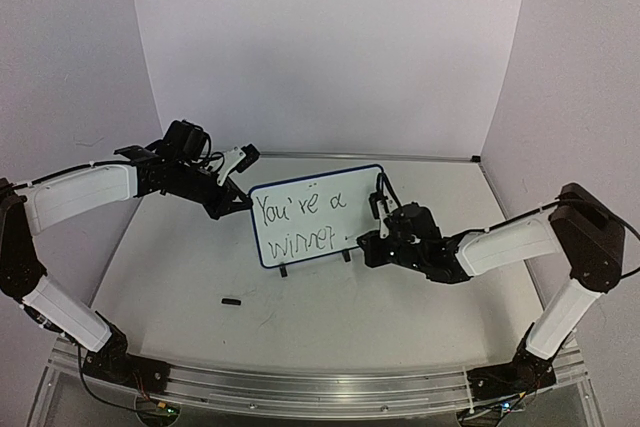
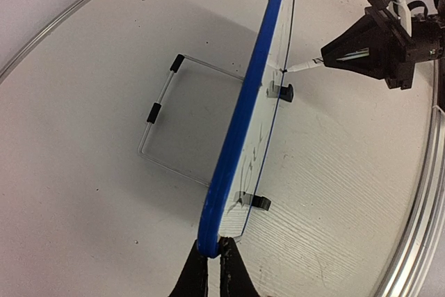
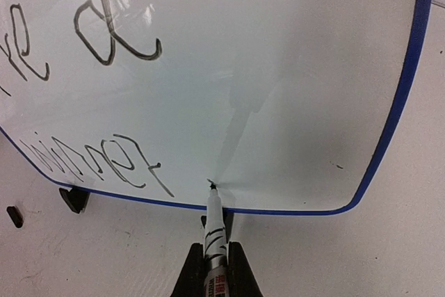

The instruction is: Write a sentence on the whiteboard

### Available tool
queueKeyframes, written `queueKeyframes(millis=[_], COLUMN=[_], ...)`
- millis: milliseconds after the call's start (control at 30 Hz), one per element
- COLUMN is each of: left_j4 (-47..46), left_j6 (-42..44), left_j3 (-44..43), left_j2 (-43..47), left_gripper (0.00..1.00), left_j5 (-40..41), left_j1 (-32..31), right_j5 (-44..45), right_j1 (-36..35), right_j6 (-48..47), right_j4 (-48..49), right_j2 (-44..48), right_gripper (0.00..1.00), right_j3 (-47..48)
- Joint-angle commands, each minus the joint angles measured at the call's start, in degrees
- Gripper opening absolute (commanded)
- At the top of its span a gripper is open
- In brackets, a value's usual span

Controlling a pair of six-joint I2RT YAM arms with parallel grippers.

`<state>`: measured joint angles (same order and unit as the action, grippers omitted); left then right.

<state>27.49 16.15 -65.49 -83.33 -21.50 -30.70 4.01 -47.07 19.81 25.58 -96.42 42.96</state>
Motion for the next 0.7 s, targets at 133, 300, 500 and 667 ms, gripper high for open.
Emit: queueKeyframes(millis=[133, 300, 500, 667], left_j4=[3.5, 3.5, 3.5, 3.5], left_j6=[2.1, 2.1, 2.1, 2.1], left_j3=[0.1, 0.1, 0.0, 0.0], left_j2=[-1.9, -1.9, -2.0, -1.9], left_gripper=[0.0, 0.0, 0.0, 0.0], left_j5=[5.6, 5.5, 5.4, 5.4], left_j1=[0.1, 0.1, 0.2, 0.1], right_j5=[3.6, 4.8, 6.3, 8.0], right_j1=[0.0, 0.0, 0.0, 0.0], right_j6=[0.6, 0.8, 1.3, 1.8], right_j4=[0.8, 1.9, 3.9, 3.9], right_j2=[0.2, 3.1, 5.9, 4.8], right_gripper=[0.0, 0.0, 0.0, 0.0], right_j3=[2.3, 1.5, 0.2, 0.1])
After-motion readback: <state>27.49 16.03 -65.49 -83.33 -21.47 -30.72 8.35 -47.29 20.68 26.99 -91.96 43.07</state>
